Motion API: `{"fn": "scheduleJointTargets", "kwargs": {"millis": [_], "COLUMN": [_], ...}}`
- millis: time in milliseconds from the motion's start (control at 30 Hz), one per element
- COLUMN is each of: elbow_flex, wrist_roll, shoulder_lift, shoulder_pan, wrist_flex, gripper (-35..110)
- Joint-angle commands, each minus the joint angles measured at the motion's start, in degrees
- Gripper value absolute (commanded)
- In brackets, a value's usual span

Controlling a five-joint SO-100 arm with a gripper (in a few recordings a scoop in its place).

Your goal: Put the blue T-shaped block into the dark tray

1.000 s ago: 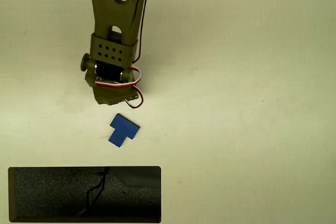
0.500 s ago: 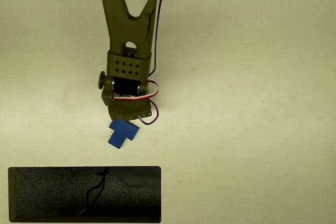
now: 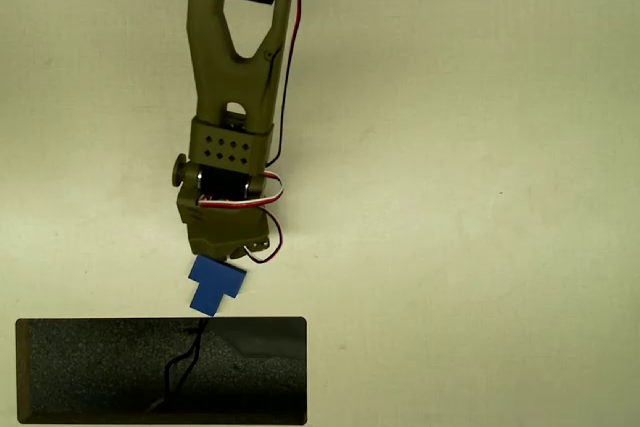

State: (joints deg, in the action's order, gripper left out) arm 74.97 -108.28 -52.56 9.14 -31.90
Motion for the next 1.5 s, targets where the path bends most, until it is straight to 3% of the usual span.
{"fn": "scheduleJointTargets", "kwargs": {"millis": [0, 267, 400, 667, 1100, 1167, 1467], "elbow_flex": [-6.42, -36.65, -40.25, -48.96, -61.52, -60.38, -58.45], "wrist_roll": [0.79, 2.64, 4.92, 21.62, 15.82, 16.88, 16.0], "shoulder_lift": [2.11, 23.55, 29.36, 39.81, 60.56, 61.44, 61.44], "shoulder_pan": [0.35, 0.7, 1.14, -7.82, -13.01, -13.01, -13.54], "wrist_flex": [0.62, 6.59, 16.52, 42.45, 57.66, 63.28, 68.12], "gripper": [0, 0, 0, 0, 0, 0, 0]}}
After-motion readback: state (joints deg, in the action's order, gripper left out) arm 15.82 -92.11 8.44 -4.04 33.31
